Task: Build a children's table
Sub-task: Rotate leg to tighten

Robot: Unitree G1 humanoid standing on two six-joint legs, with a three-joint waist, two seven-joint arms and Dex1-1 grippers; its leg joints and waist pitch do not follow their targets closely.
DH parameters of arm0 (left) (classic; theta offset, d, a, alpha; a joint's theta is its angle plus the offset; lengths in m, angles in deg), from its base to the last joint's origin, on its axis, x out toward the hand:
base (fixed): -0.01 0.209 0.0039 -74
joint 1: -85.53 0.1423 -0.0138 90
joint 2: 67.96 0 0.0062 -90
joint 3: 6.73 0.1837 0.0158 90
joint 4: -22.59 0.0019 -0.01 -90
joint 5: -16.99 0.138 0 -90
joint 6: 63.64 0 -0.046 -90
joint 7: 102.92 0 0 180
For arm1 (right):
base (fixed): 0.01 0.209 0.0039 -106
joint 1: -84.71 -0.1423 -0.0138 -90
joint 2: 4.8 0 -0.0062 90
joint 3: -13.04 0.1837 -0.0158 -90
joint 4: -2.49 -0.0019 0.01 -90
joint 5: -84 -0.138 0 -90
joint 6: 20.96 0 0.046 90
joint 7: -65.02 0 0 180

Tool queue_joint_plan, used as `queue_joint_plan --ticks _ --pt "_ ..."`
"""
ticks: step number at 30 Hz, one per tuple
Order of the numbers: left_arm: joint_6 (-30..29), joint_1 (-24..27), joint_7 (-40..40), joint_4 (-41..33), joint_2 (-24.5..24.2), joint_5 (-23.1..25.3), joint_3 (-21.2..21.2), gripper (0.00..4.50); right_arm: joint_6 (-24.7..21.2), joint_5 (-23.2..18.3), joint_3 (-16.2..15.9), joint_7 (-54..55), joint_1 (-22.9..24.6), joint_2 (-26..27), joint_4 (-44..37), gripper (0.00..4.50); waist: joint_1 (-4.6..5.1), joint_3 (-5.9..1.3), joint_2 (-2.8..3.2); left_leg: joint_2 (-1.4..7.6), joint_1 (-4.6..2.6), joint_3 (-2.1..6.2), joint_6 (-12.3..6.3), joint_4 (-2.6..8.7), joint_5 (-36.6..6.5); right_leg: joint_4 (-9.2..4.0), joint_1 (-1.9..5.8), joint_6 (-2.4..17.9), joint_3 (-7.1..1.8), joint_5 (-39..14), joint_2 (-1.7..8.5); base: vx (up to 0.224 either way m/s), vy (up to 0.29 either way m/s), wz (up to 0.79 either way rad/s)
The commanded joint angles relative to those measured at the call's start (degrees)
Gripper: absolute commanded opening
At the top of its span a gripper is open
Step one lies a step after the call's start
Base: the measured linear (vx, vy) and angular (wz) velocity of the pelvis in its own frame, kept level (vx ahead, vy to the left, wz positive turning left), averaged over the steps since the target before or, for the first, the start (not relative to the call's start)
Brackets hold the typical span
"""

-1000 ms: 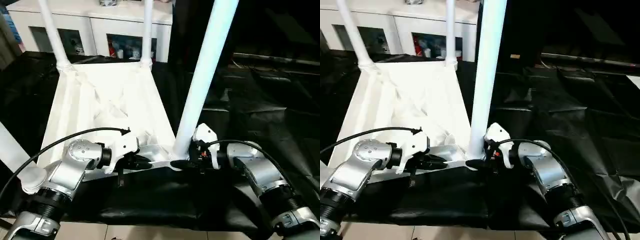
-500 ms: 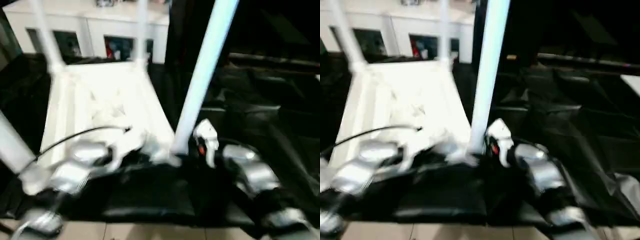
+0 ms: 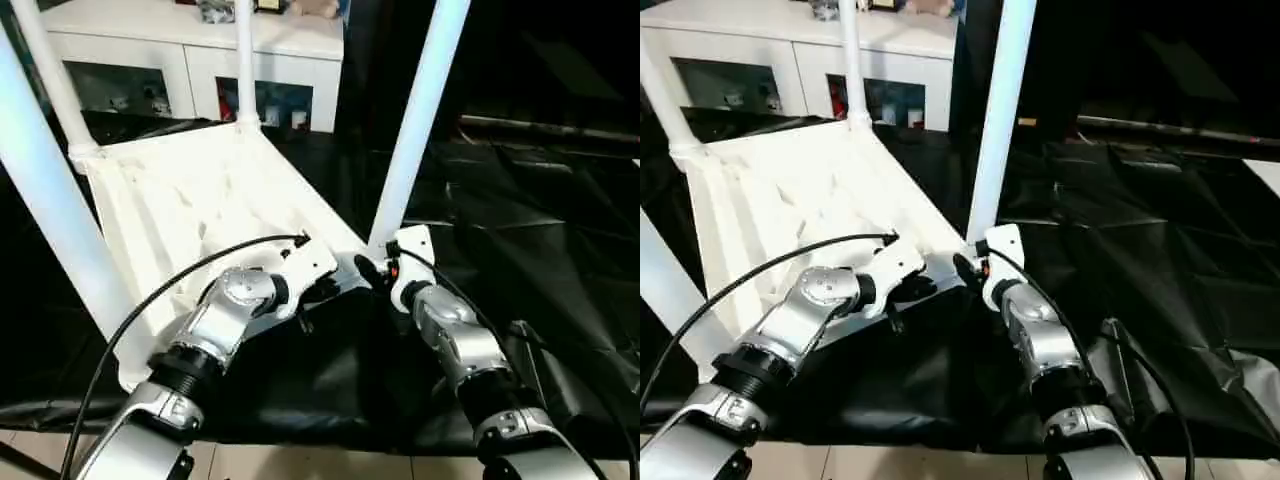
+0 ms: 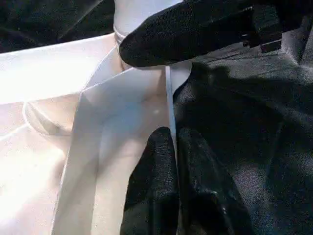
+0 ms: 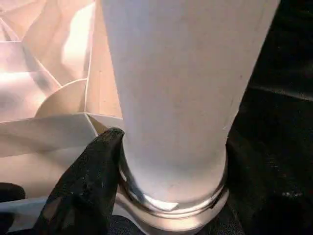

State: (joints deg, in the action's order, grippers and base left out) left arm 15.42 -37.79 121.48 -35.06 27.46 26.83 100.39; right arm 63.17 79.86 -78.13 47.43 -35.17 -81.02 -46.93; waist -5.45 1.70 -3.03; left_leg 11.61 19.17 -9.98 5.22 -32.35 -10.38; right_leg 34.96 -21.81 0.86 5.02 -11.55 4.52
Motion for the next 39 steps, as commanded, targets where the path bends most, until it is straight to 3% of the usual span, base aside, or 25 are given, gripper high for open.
queue_joint_plan --ticks 1,4,5,6,7,8,9,12,15,19,20,25,26,27,29,35,39 --pt "2.31 1.22 -0.05 1.52 0.73 -0.71 0.82 0.00 0.66 -1.01 -2.70 -5.36 0.22 1.23 -1.54 3.51 0.04 -2.16 -0.25 1.69 0.44 0.54 -0.85 3.97 -14.67 -5.31 1.72 6.21 -3.22 -18.73 4.22 0.000 0.000 0.00" --pt "4.72 2.44 3.02 0.06 -1.36 -2.55 -0.18 0.00 0.93 -2.11 -3.98 -12.88 0.24 -2.02 -3.92 3.69 -0.03 -2.11 -0.23 1.68 0.46 0.54 -1.20 3.93 -14.89 -5.53 1.75 5.91 -3.24 -20.68 4.36 0.000 0.000 0.00" --pt "4.72 2.44 3.02 0.06 -1.36 -2.55 -0.18 0.00 0.93 -2.11 -3.98 -12.88 0.24 -2.02 -3.92 3.78 -0.15 -2.13 -0.48 1.79 0.66 0.61 -1.65 3.93 -14.26 -5.42 1.96 5.74 -3.22 -20.57 4.44 0.000 0.000 0.00" --pt "5.88 3.61 6.14 -1.54 -2.99 -4.25 -0.99 0.00 0.60 -2.73 -6.00 -20.67 1.10 -5.28 -6.76 3.90 -0.20 -2.13 -0.34 1.85 0.68 0.55 -2.15 3.90 -13.81 -5.49 1.89 5.70 -3.21 -20.26 4.41 0.000 0.000 0.00" --pt "5.88 3.61 6.14 -1.54 -2.99 -4.25 -0.99 0.00 0.60 -2.73 -6.00 -20.67 1.10 -5.28 -6.76 3.98 -0.17 -2.19 -0.34 1.87 0.83 0.55 -2.37 3.84 -13.46 -5.33 1.99 5.90 -3.19 -19.58 4.40 0.000 0.000 0.00" --pt "6.98 4.72 10.36 -3.41 -5.75 -5.77 -1.43 0.00 -0.75 -3.39 -8.38 -29.44 2.75 -9.95 -10.70 3.98 -0.16 -2.14 -0.30 1.84 0.87 0.42 -2.62 3.81 -12.58 -5.24 1.86 6.18 -3.27 -18.32 4.25 0.000 0.000 0.00" --pt "6.98 4.72 10.36 -3.41 -5.75 -5.77 -1.43 0.00 -0.75 -3.39 -8.38 -29.44 2.75 -9.95 -10.70 3.98 -0.27 -2.17 -0.41 1.83 0.95 0.55 -2.75 3.84 -11.93 -5.16 2.23 6.16 -3.16 -17.76 4.20 0.000 0.000 0.00" --pt "7.67 6.03 15.99 -5.90 -8.77 -8.17 -1.95 0.00 -1.02 -4.76 -10.11 -38.12 4.71 -14.53 -14.88 3.98 -0.30 -2.10 -0.29 1.91 0.93 0.34 -3.53 3.72 -10.83 -4.80 1.98 7.49 -3.23 -14.53 4.07 0.000 0.000 0.00" --pt "7.21 7.53 21.68 -9.12 -11.49 -11.11 -2.54 0.00 -2.40 -5.84 -9.80 -41.64 5.06 -16.65 -16.53 3.98 -0.35 -2.32 -0.31 2.04 0.88 0.32 -4.14 3.49 -9.03 -4.17 2.18 9.09 -3.24 -10.48 4.09 0.000 0.000 0.00" --pt "4.92 9.18 25.65 -12.96 -13.71 -13.69 -2.81 0.00 -2.64 -5.84 -9.73 -42.99 4.33 -17.32 -15.89 3.98 -0.20 -2.91 -0.29 1.97 1.07 0.11 -5.25 2.89 -3.42 -2.69 2.21 12.67 -3.20 -0.51 3.74 0.000 0.000 0.00" --pt "4.84 9.43 25.89 -13.41 -13.90 -13.90 -2.79 0.00 -2.79 -5.67 -10.10 -43.23 4.34 -17.61 -16.07 3.98 -0.24 -2.79 -0.25 1.89 1.09 -0.04 -5.82 2.75 -3.15 -2.65 2.04 13.37 -3.18 1.05 3.63 0.000 0.000 0.00" --pt "5.00 9.93 25.88 -13.82 -14.05 -13.92 -2.90 0.00 -2.64 -3.86 -11.92 -43.85 4.11 -17.76 -15.12 3.98 -0.46 -2.46 -0.25 1.91 1.05 -0.03 -4.25 3.03 -7.27 -3.39 2.14 11.88 -3.21 -5.32 3.93 0.000 0.000 0.00" --pt "4.83 10.21 25.91 -14.17 -14.16 -14.03 -2.92 0.00 -2.40 -3.27 -12.53 -44.37 4.45 -18.03 -15.09 3.83 -0.50 -2.36 -0.58 1.88 1.15 0.02 -3.83 3.08 -7.76 -3.49 2.20 11.19 -3.20 -7.09 3.97 0.000 0.000 0.00" --pt "4.83 10.22 25.92 -14.17 -14.17 -14.04 -2.92 0.00 -2.38 -3.26 -12.53 -44.39 4.47 -18.03 -15.08 3.72 -0.57 -2.44 -0.46 1.93 1.10 0.06 -3.65 3.09 -7.83 -3.50 2.24 10.94 -3.21 -7.55 4.05 0.000 0.000 0.00" --pt "4.61 10.46 26.04 -14.43 -14.42 -14.17 -2.95 0.00 -2.28 -3.18 -12.38 -44.48 4.68 -17.90 -14.77 3.62 -0.54 -2.47 -0.50 1.98 1.05 0.08 -3.40 3.07 -7.03 -3.41 2.17 10.56 -3.28 -6.97 3.97 0.000 0.000 0.00" --pt "4.18 10.83 26.05 -14.83 -14.52 -13.89 -3.33 0.00 -1.98 -4.36 -11.45 -44.14 4.92 -17.28 -13.80 3.17 -0.50 -2.60 -0.51 1.85 1.04 -0.02 -4.20 2.84 -5.20 -2.94 2.26 11.87 -3.28 -2.97 3.84 0.000 0.000 0.00" --pt "3.89 10.96 25.84 -14.71 -14.24 -14.10 -3.39 0.00 -1.88 -5.73 -10.37 -44.14 4.95 -16.30 -12.73 2.83 -0.48 -2.60 -0.52 1.86 1.08 -0.01 -4.31 2.81 -5.51 -2.97 2.32 12.17 -3.24 -3.33 3.88 0.000 0.000 0.00"
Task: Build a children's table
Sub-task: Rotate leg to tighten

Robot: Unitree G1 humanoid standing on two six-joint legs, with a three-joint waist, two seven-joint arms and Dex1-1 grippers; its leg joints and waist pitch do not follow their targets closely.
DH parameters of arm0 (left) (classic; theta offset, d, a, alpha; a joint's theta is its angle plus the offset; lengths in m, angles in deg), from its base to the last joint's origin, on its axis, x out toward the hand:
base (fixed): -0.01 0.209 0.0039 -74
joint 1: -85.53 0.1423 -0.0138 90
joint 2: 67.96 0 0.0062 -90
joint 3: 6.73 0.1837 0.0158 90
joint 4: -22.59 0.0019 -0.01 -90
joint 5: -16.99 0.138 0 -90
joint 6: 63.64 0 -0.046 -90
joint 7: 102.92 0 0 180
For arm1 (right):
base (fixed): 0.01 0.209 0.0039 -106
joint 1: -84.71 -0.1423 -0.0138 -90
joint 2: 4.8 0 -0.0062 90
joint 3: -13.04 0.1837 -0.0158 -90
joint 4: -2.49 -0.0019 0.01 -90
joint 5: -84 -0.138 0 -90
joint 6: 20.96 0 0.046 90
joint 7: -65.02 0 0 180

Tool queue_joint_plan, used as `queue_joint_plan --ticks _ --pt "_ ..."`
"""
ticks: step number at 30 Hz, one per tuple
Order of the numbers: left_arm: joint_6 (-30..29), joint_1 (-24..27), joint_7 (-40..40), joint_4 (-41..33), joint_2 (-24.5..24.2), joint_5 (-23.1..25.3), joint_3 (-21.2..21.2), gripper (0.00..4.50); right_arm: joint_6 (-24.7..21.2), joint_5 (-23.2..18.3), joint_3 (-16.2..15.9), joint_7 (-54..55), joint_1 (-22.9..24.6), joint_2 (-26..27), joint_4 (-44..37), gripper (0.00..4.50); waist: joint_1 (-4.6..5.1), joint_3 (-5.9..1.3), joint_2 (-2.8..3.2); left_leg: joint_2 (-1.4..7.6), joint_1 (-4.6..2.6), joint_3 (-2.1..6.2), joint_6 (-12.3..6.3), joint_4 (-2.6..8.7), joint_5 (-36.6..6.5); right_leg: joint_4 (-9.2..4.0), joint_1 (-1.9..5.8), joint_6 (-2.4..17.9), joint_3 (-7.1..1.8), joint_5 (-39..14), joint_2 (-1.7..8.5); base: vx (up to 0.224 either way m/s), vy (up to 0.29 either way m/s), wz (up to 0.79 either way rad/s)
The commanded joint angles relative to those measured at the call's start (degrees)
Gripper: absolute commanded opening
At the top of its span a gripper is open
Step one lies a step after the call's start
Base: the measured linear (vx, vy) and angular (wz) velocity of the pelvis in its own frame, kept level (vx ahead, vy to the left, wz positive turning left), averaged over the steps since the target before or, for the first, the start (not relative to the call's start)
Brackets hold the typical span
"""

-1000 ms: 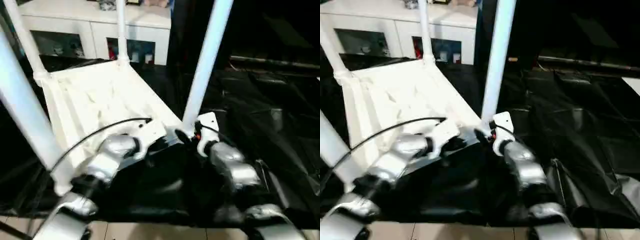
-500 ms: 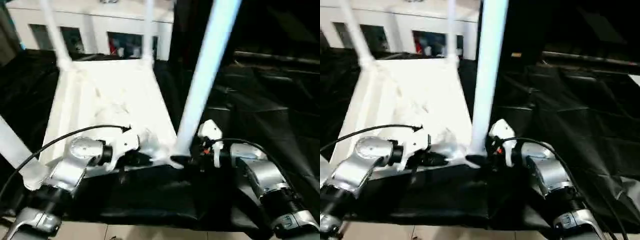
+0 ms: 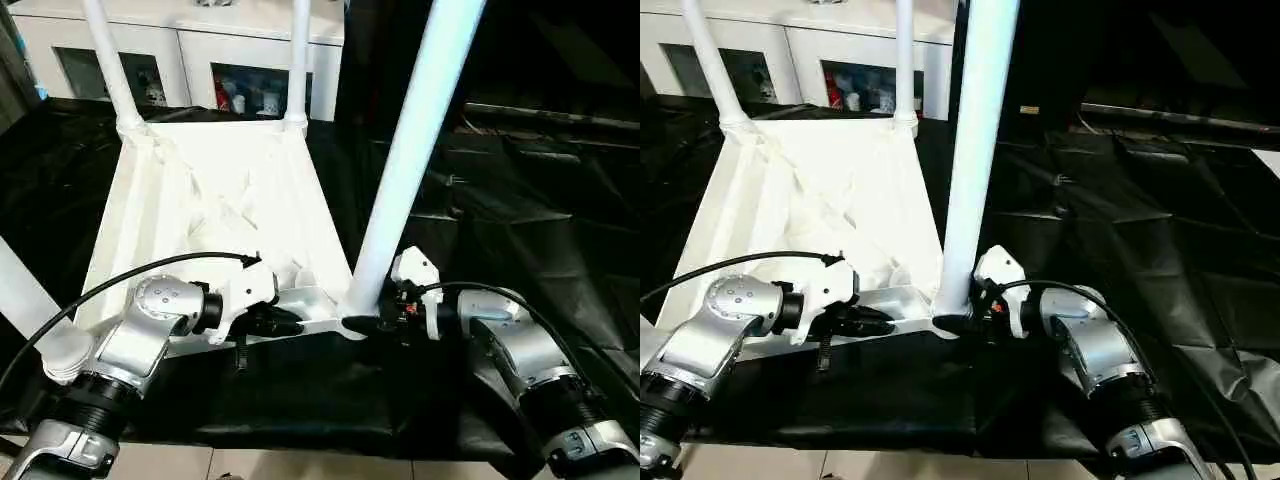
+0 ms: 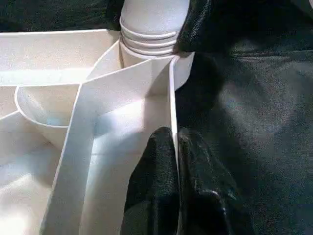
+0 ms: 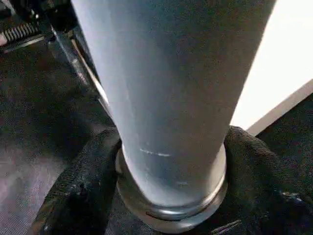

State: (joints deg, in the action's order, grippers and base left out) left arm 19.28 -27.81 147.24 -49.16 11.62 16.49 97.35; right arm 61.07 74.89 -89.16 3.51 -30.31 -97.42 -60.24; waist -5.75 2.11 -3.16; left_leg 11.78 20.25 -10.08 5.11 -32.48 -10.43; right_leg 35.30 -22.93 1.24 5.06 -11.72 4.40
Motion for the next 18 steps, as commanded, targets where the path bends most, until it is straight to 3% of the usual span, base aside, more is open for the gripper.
queue_joint_plan --ticks 1,6,8,10,11,12,14,15,16,17,18 --pt "0.00 0.98 -0.06 -0.48 1.74 -3.67 -0.27 0.00 0.06 -0.91 0.92 0.04 0.18 0.32 0.68 2.83 -0.15 -3.01 -0.40 1.70 -0.03 0.09 -4.13 2.93 -5.48 -3.29 3.43 11.68 -3.29 -3.38 3.97 0.000 0.000 0.00" --pt "-0.19 -1.03 -8.20 4.38 5.39 1.61 1.43 0.00 -1.17 -1.47 4.76 9.93 1.18 4.83 4.27 2.75 0.10 -2.74 -0.72 1.64 -0.06 0.12 -2.93 3.17 -7.31 -3.89 3.32 10.48 -3.30 -7.96 4.04 0.000 0.000 0.00" --pt "-1.19 -3.10 -13.54 8.12 8.63 4.16 2.27 0.00 -0.96 -0.92 6.15 16.33 1.13 7.49 7.21 2.75 0.20 -2.25 -0.48 1.66 -0.65 0.19 -1.20 3.48 -11.51 -5.18 2.81 8.21 -3.31 -17.92 4.39 0.000 0.000 0.00" --pt "-2.07 -5.39 -19.06 11.66 12.04 5.90 2.50 0.00 -0.67 0.53 6.54 22.51 0.54 9.81 9.32 2.75 0.19 -1.94 -0.46 1.71 -0.96 0.36 -0.17 3.75 -14.20 -5.81 2.56 6.51 -3.28 -23.63 4.51 0.000 0.000 0.00" --pt "-2.07 -7.23 -22.64 14.57 14.87 7.34 3.33 0.00 -1.27 2.02 7.48 30.59 -0.30 12.77 10.54 2.74 0.28 -1.65 -0.17 1.49 -1.54 0.42 0.32 3.76 -17.08 -6.70 2.16 4.92 -3.20 -28.85 4.62 0.000 0.000 0.00" --pt "-2.19 -7.96 -24.34 15.70 16.09 7.94 3.67 0.00 -1.62 3.02 7.71 34.26 -0.60 14.00 10.69 2.74 0.22 -1.82 -0.13 1.46 -1.77 0.79 0.87 3.90 -18.36 -6.86 2.21 3.72 -3.07 -31.73 4.78 0.000 0.000 0.00" --pt "-2.08 -8.78 -25.63 16.78 17.59 8.60 4.38 0.00 -2.09 4.48 7.37 37.90 -0.90 15.47 10.65 2.74 0.25 -2.14 0.02 1.55 -1.61 0.92 1.08 4.06 -17.69 -6.92 2.36 3.15 -3.16 -30.08 4.73 0.000 0.000 0.00" --pt "-1.79 -9.17 -26.06 17.18 18.37 8.99 4.86 0.00 -2.37 5.24 7.06 39.30 -0.99 16.43 10.42 2.74 0.20 -2.19 0.57 1.56 -1.56 1.01 1.12 4.10 -17.48 -6.70 2.39 3.33 -3.18 -28.65 4.66 0.000 0.000 0.00" --pt "-1.26 -9.28 -25.51 17.23 18.58 9.28 5.17 0.00 -1.74 5.33 6.91 38.96 -0.99 17.08 10.04 2.74 0.21 -2.27 0.22 1.56 -1.37 0.94 0.81 4.14 -17.33 -6.55 2.45 3.48 -3.21 -26.68 4.53 0.000 0.000 0.00" --pt "-0.89 -9.28 -25.00 17.22 18.50 9.59 5.34 0.00 -1.00 5.54 6.71 38.56 -1.02 17.40 9.76 2.74 0.15 -2.21 1.02 1.50 -1.34 1.05 0.60 4.25 -18.28 -6.51 2.41 3.63 -3.21 -26.83 4.58 0.000 0.000 0.00" --pt "-0.30 -9.29 -24.84 17.43 18.24 10.04 5.37 0.00 -0.13 5.69 6.59 38.37 -1.15 17.55 9.78 2.74 0.31 -2.27 0.74 1.52 -1.29 0.99 0.48 4.23 -18.52 -6.66 2.45 3.60 -3.21 -26.68 4.54 0.000 0.000 0.00"
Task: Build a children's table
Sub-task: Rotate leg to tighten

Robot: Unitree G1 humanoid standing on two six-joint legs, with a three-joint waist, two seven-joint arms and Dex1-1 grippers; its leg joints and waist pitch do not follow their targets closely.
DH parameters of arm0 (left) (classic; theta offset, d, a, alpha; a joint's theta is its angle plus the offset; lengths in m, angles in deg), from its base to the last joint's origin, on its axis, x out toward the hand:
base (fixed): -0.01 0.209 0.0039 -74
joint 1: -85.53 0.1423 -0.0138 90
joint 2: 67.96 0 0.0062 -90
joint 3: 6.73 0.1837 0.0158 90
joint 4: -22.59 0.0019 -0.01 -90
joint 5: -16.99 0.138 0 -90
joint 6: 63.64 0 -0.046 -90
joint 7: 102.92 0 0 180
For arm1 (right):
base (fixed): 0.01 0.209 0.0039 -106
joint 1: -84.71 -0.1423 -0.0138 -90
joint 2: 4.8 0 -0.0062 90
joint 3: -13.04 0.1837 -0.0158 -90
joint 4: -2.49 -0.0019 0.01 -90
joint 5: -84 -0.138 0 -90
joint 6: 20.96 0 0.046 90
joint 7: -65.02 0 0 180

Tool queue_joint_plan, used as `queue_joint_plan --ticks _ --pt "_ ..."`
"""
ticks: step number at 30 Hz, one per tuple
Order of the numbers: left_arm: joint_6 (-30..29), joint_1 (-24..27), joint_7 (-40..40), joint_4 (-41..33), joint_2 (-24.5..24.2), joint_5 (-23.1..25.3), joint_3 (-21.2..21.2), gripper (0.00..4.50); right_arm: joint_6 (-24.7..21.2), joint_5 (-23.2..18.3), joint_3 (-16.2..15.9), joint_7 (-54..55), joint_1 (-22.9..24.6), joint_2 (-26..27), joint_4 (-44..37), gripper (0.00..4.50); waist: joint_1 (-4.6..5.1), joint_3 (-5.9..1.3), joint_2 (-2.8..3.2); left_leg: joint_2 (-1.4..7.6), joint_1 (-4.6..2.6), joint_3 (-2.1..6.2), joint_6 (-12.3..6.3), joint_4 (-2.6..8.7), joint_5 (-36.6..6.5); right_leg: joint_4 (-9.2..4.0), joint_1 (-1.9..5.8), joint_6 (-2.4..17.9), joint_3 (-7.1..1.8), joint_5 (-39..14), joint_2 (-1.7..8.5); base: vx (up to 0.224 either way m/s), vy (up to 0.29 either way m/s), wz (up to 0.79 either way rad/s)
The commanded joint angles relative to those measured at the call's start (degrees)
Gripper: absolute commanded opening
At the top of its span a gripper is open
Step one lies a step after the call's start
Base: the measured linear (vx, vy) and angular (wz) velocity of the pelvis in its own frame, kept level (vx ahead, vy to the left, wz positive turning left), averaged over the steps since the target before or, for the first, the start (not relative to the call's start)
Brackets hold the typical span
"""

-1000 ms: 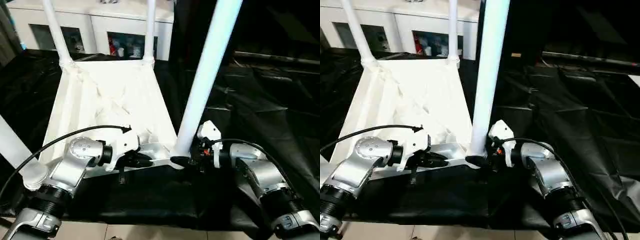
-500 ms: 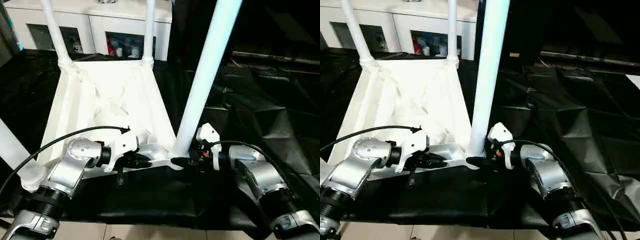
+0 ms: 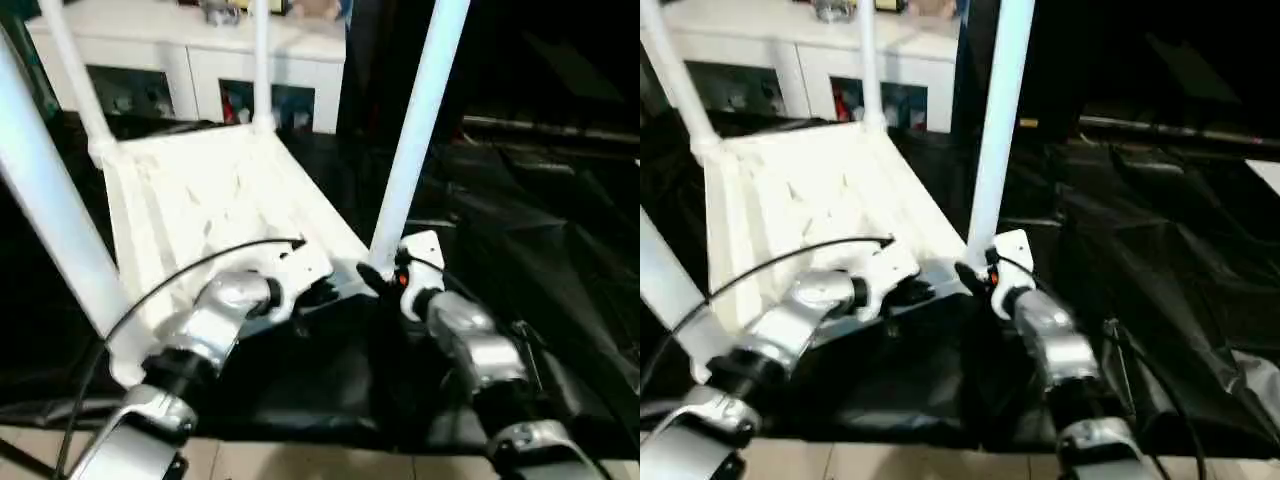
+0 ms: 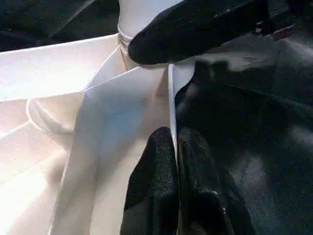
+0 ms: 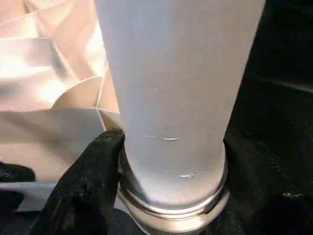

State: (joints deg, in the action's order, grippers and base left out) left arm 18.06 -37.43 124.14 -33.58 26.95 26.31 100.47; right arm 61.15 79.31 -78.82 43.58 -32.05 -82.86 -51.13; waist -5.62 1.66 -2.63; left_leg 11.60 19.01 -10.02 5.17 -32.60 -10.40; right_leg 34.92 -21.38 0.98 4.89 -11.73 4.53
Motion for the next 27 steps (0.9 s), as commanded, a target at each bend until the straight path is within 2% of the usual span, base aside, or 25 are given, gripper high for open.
queue_joint_plan --ticks 1,2,4,5,6,8,9,10,11,12,13,14,15,16,18,19,20,21,22,23,26,27 --pt "1.34 0.40 -1.37 1.94 2.52 0.42 2.25 0.00 0.43 0.87 -3.44 -1.98 0.45 3.11 0.67 3.09 0.03 -1.95 0.41 1.71 -0.02 0.99 0.27 4.34 -18.35 -6.11 0.97 4.12 -3.08 -25.63 4.41 0.000 0.000 0.00" --pt "1.97 0.45 -0.96 2.25 2.06 0.58 2.20 0.00 0.80 -0.12 -2.76 -2.52 0.34 3.27 0.72 3.30 0.07 -2.04 0.18 1.78 0.07 0.89 0.02 4.32 -17.68 -5.94 1.00 4.63 -3.20 -23.72 4.41 0.000 0.000 0.00" --pt "2.95 0.48 -0.64 2.55 1.27 0.91 2.20 0.00 0.66 -1.79 -1.90 -4.10 0.34 3.36 0.39 3.46 -0.05 -2.16 0.14 1.71 0.36 0.81 -0.44 4.30 -16.38 -5.69 1.25 5.07 -3.22 -21.96 4.39 0.000 0.000 0.00" --pt "3.58 0.49 0.06 2.52 0.43 0.88 2.27 0.00 1.08 -1.50 -2.70 -5.24 0.76 2.71 -0.67 3.65 -0.29 -2.20 1.21 1.72 0.36 0.93 -0.43 4.38 -15.73 -5.50 1.31 5.64 -3.22 -20.47 4.44 0.000 0.000 0.00" --pt "3.58 0.49 0.06 2.52 0.43 0.88 2.27 0.00 1.08 -1.50 -2.70 -5.24 0.76 2.71 -0.67 3.65 -0.12 -2.13 0.87 1.78 0.39 0.80 -0.48 4.42 -16.04 -5.74 1.28 5.72 -3.20 -20.15 4.30 0.000 0.000 0.00" --pt "4.90 0.62 1.63 1.81 -0.80 0.26 2.00 0.00 0.51 -2.09 -3.25 -7.96 1.72 1.24 -3.82 3.87 -0.33 -2.14 1.53 1.66 0.38 0.85 -0.36 4.39 -16.29 -5.52 1.47 6.30 -3.19 -19.37 4.30 0.000 0.000 0.00" --pt "4.90 0.62 1.63 1.81 -0.80 0.26 2.00 0.00 0.51 -2.09 -3.25 -7.96 1.72 1.24 -3.82 3.91 -0.35 -2.14 1.31 1.69 0.37 0.78 -0.51 4.41 -16.37 -5.69 1.52 6.25 -3.19 -19.27 4.22 0.000 0.000 0.00" --pt "5.74 0.77 2.73 1.11 -1.65 -0.03 1.81 0.00 -0.40 -2.88 -3.71 -11.44 2.73 -0.61 -6.74 3.91 -0.40 -2.20 1.28 1.71 0.52 0.79 -0.69 4.36 -15.62 -5.43 1.67 6.59 -3.23 -17.88 4.22 0.000 0.000 0.00" --pt "6.77 0.94 3.81 0.49 -2.50 -0.39 1.55 0.00 -1.82 -4.04 -4.35 -15.72 4.26 -3.27 -10.52 3.91 -0.66 -2.28 2.20 1.77 0.43 0.80 -1.02 4.25 -15.07 -5.30 1.80 7.03 -3.25 -15.83 4.12 0.000 0.000 0.00" --pt "6.77 0.94 3.81 0.49 -2.50 -0.39 1.55 0.00 -1.82 -4.04 -4.35 -15.72 4.26 -3.27 -10.52 3.91 -0.72 -2.29 1.96 1.77 0.52 0.73 -1.36 4.15 -14.43 -5.25 1.92 7.24 -3.28 -14.13 4.02 0.000 0.000 0.00" --pt "7.88 1.15 5.02 -0.01 -3.15 -0.90 1.38 0.00 -3.02 -5.01 -4.72 -18.80 5.60 -5.58 -13.54 3.91 -0.98 -2.33 1.81 1.71 0.67 0.64 -1.92 3.98 -12.93 -4.77 2.05 8.07 -3.27 -11.18 3.91 0.000 0.000 0.00" --pt "10.27 1.63 7.28 -0.59 -4.85 -1.48 1.18 0.00 -5.01 -6.87 -4.92 -24.86 8.58 -10.96 -19.52 3.91 -1.39 -2.33 2.38 1.67 0.59 0.56 -2.53 3.84 -12.23 -4.93 2.10 7.99 -3.24 -10.09 3.82 0.000 0.000 0.00" --pt "12.12 2.01 9.04 -0.75 -5.74 -2.10 1.12 0.00 -6.41 -8.55 -4.39 -27.70 10.11 -13.64 -22.42 3.91 -1.69 -2.45 2.22 1.87 0.40 0.50 -3.04 3.65 -11.72 -4.74 2.09 8.22 -3.30 -8.65 3.85 0.000 0.000 0.00" --pt "12.12 2.01 9.04 -0.75 -5.74 -2.10 1.12 0.00 -6.41 -8.55 -4.39 -27.70 10.11 -13.64 -22.42 3.91 -1.91 -2.54 2.19 1.78 0.92 0.52 -3.86 3.50 -10.00 -4.20 2.45 8.72 -3.31 -5.46 3.81 0.000 0.000 0.00" --pt "16.50 2.82 12.53 -0.69 -7.61 -3.60 1.08 0.00 -9.99 -12.81 -1.61 -33.37 13.62 -19.52 -28.88 3.91 -2.09 -2.62 2.37 1.90 1.03 0.49 -4.21 3.43 -8.96 -4.14 2.27 9.02 -3.09 -4.64 3.94 0.000 0.000 0.00" --pt "16.51 2.82 12.54 -0.69 -7.61 -3.61 1.08 0.00 -9.99 -12.82 -1.61 -33.38 13.62 -19.52 -28.89 3.91 -2.22 -2.63 2.70 1.94 1.11 0.55 -4.50 3.30 -8.98 -4.33 2.46 8.91 -2.97 -4.38 3.84 0.000 0.000 0.00" --pt "18.00 3.21 14.41 -0.87 -8.42 -4.11 1.47 0.00 -11.30 -14.24 -0.27 -34.52 14.59 -21.15 -30.54 3.91 -2.17 -2.53 2.65 1.92 1.26 0.56 -4.47 3.36 -8.94 -4.23 2.45 9.32 -2.89 -4.54 3.87 0.000 0.000 0.00" --pt "19.83 3.99 18.06 -1.73 -9.59 -5.32 2.04 0.00 -12.56 -15.67 1.86 -35.56 15.77 -23.31 -31.79 3.91 -2.32 -2.59 2.85 1.93 1.19 0.53 -4.29 3.28 -8.97 -4.20 2.38 9.48 -2.85 -5.01 3.96 0.000 0.000 0.00" --pt "20.19 4.59 20.38 -2.61 -10.38 -6.10 2.39 0.00 -13.05 -16.27 3.19 -36.00 16.44 -24.55 -32.09 3.91 -2.46 -2.51 3.12 1.98 1.06 0.46 -4.08 3.27 -9.64 -4.55 2.27 9.52 -2.88 -6.39 4.02 0.000 0.000 0.00" --pt "20.27 4.76 21.09 -2.87 -10.62 -6.40 2.49 0.00 -13.34 -16.45 3.57 -36.18 16.69 -24.98 -32.30 3.91 -2.72 -2.53 2.93 1.94 1.11 0.42 -3.85 3.26 -9.34 -4.36 2.36 9.73 -2.88 -6.79 3.99 0.000 0.000 0.00" --pt "21.85 6.22 24.93 -6.10 -11.37 -8.57 3.25 0.00 -13.24 -16.64 6.82 -34.82 17.24 -27.03 -30.86 3.91 -2.84 -2.44 3.21 2.06 1.05 0.33 -3.28 3.24 -9.67 -4.40 2.07 10.30 -2.87 -8.25 4.09 0.000 0.000 0.00" --pt "22.67 6.91 26.83 -7.88 -11.71 -9.65 3.81 0.00 -13.04 -16.88 8.56 -33.82 17.18 -27.59 -29.98 3.91 -2.97 -2.43 3.66 2.12 0.93 0.39 -3.08 3.29 -9.90 -4.43 1.99 10.31 -2.86 -8.79 4.17 0.000 0.000 0.00"
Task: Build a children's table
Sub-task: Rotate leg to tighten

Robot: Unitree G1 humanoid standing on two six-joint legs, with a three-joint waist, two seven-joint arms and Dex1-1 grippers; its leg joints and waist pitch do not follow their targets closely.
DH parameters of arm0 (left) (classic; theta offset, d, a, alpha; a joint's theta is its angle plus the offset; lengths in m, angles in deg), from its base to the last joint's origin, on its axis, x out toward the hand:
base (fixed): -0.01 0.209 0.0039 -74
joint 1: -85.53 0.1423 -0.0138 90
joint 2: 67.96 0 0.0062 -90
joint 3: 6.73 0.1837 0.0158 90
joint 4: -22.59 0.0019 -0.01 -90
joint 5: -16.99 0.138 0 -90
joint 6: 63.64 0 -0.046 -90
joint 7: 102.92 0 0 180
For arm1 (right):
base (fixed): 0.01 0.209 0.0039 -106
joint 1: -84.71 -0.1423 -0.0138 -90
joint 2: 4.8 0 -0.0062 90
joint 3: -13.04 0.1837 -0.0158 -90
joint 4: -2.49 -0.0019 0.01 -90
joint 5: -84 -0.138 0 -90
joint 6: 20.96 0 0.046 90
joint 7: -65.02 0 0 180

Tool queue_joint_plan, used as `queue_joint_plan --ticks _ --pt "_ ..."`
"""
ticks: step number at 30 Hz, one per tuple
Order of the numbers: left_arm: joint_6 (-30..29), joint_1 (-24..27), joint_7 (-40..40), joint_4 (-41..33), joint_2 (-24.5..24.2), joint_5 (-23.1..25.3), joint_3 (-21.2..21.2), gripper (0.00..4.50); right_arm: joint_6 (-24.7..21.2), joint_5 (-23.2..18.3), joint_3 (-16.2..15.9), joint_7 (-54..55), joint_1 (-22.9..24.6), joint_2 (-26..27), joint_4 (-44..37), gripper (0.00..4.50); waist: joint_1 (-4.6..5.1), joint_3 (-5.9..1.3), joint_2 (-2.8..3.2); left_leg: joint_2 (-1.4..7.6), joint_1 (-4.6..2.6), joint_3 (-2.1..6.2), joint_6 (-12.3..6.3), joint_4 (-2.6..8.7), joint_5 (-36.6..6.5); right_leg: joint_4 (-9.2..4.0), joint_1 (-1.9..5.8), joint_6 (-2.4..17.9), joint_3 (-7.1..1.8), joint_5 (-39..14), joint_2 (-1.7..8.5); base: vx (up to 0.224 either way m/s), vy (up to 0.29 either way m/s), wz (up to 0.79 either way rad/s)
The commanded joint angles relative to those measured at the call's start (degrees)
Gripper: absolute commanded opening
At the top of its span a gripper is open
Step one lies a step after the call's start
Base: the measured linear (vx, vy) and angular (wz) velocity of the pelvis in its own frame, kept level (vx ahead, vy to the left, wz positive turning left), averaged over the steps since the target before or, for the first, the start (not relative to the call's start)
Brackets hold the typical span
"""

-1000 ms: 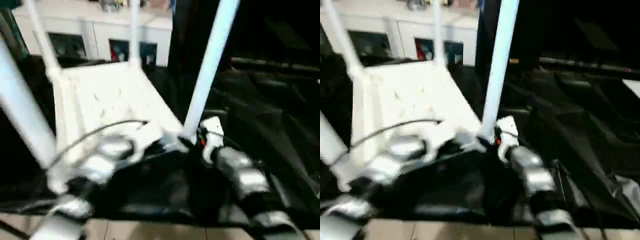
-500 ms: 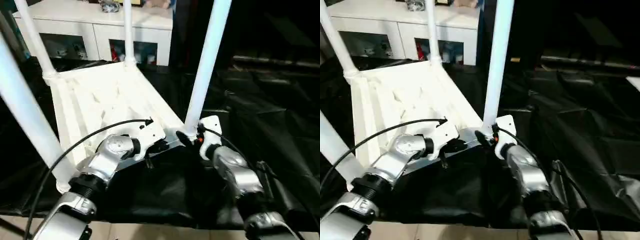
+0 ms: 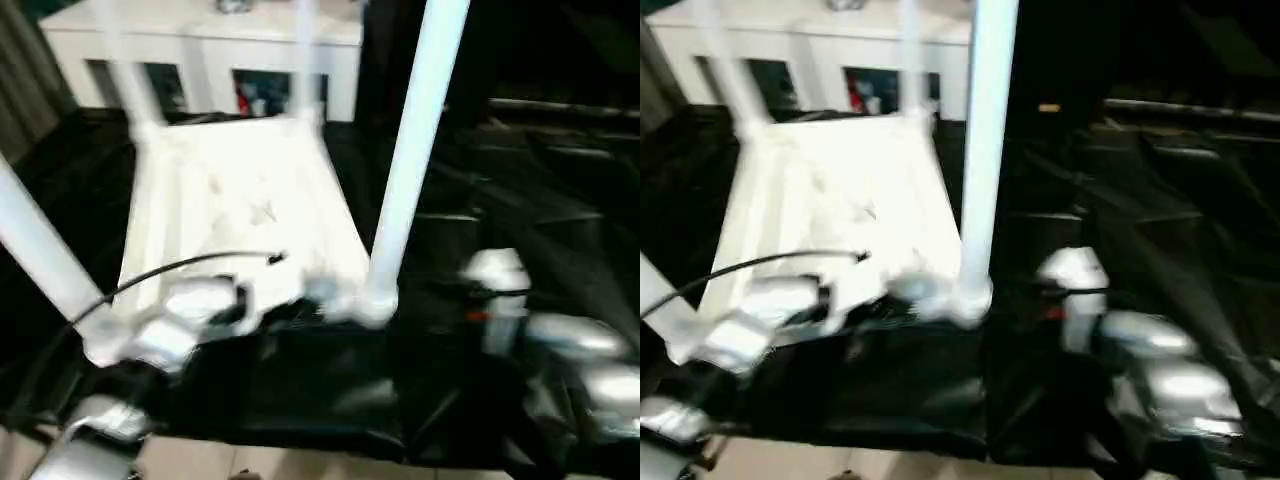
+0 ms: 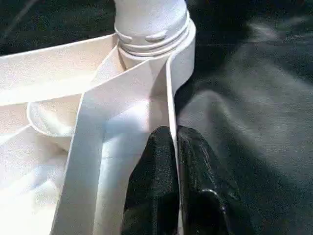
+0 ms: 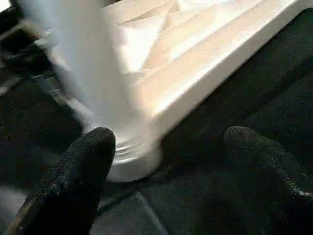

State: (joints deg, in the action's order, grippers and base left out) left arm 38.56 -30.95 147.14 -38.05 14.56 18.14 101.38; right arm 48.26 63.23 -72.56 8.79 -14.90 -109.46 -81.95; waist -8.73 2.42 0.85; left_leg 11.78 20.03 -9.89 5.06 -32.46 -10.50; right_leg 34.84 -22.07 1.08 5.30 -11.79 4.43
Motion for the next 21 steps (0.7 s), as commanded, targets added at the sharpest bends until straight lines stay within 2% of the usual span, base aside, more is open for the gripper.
queue_joint_plan --ticks 1,4,7,9,10,11,13,14,16,17,18,20,21 --pt "2.21 0.77 4.70 -4.59 0.37 -1.77 3.43 0.00 0.13 -0.84 3.26 1.79 -0.18 -1.09 1.43 3.91 0.10 -3.23 0.00 2.02 -0.17 0.23 -2.74 3.14 -10.03 -4.34 2.67 10.36 -3.27 -8.95 4.25 0.000 0.000 0.00" --pt "3.64 0.95 5.62 -5.93 0.11 -2.02 4.42 0.00 0.30 -0.02 4.48 5.12 -0.92 -1.28 2.65 3.91 -0.11 -3.22 0.18 1.97 -0.33 0.11 -2.45 3.06 -9.98 -4.23 2.54 10.84 -3.27 -8.01 4.07 0.000 0.000 0.00" --pt "6.20 0.37 5.61 -4.57 0.44 -1.88 4.08 0.00 0.91 1.29 3.29 7.84 -1.59 0.39 3.28 3.91 -0.19 -3.22 0.14 1.75 -0.07 0.14 -2.22 3.03 -9.99 -4.28 2.76 9.69 -3.18 -9.56 4.20 0.000 0.000 0.00" --pt "6.31 0.28 5.92 -4.01 0.48 -2.26 3.71 0.00 1.82 2.81 2.51 9.65 -2.02 1.38 4.26 3.91 -0.10 -3.21 -0.21 1.75 -0.02 0.11 -2.31 3.04 -10.06 -4.42 2.77 8.94 -3.15 -10.88 4.22 0.000 0.000 0.00" --pt "6.39 0.21 6.16 -3.63 0.51 -2.53 3.44 0.29 2.47 3.94 2.00 10.97 -2.34 2.02 4.99 3.93 0.05 -3.20 -0.20 1.68 0.05 0.13 -2.06 3.09 -9.50 -4.38 2.72 8.69 -3.11 -11.17 4.22 0.000 0.000 0.00" --pt "6.72 0.33 6.05 -3.65 0.21 -2.50 3.10 0.29 2.44 4.24 1.83 11.77 -2.61 2.76 5.36 3.93 0.18 -3.25 -0.09 1.68 0.01 0.14 -1.81 3.07 -9.03 -4.32 2.65 8.63 -3.12 -10.96 4.17 0.000 0.000 0.00" --pt "6.07 1.15 5.12 -4.78 -0.56 -3.82 1.15 0.29 3.27 5.76 1.39 14.96 -3.49 4.97 6.33 3.93 0.49 -3.37 -0.40 1.67 0.13 0.22 -1.70 3.10 -8.17 -3.97 2.69 8.75 -3.09 -10.01 4.24 0.000 0.000 0.00" --pt "5.22 1.62 4.22 -6.03 -0.97 -5.06 -0.25 0.66 3.07 5.40 1.54 16.12 -3.87 6.24 6.19 3.93 0.88 -3.41 -0.56 1.58 0.21 0.12 -1.83 2.97 -7.87 -3.97 2.78 8.92 -3.11 -8.95 4.12 0.000 0.000 0.00" --pt "4.55 1.94 3.54 -6.85 -1.02 -6.10 -1.21 0.69 3.18 5.36 1.62 17.17 -4.09 6.87 6.19 3.93 1.16 -3.59 -0.44 1.55 0.54 0.18 -2.16 2.83 -6.24 -3.33 2.96 9.57 -3.12 -5.74 4.06 0.000 0.000 0.00" --pt "3.57 2.35 2.55 -7.96 -1.05 -7.32 -2.48 0.83 3.44 5.33 1.75 18.38 -4.31 7.63 6.16 3.93 1.26 -3.66 -0.03 1.72 0.26 0.13 -2.23 2.71 -6.37 -3.27 2.71 10.20 -3.14 -4.57 4.03 0.000 0.000 0.00" --pt "0.45 3.25 -0.30 -10.87 -0.95 -10.23 -5.87 0.98 3.53 5.54 2.24 21.29 -4.52 9.14 5.48 3.93 1.49 -3.64 0.12 1.73 0.29 0.06 -2.15 2.66 -6.44 -3.10 2.69 10.84 -3.17 -3.36 3.91 0.000 0.000 0.00" --pt "-3.67 4.03 -3.88 -13.71 -0.41 -13.69 -10.07 1.13 3.45 6.11 3.14 25.47 -4.80 11.03 4.86 3.93 1.95 -3.49 0.11 1.54 0.36 0.00 -1.72 2.68 -7.02 -3.06 2.72 11.46 -3.13 -3.68 3.85 0.000 0.000 0.00" --pt "-4.34 4.14 -4.48 -14.06 -0.30 -14.28 -10.80 1.15 3.48 6.25 3.30 26.25 -4.87 11.42 4.83 3.93 2.06 -3.47 0.23 1.41 0.39 0.02 -1.87 2.69 -7.11 -3.23 2.73 11.43 -3.11 -4.17 3.79 0.000 0.000 0.00"
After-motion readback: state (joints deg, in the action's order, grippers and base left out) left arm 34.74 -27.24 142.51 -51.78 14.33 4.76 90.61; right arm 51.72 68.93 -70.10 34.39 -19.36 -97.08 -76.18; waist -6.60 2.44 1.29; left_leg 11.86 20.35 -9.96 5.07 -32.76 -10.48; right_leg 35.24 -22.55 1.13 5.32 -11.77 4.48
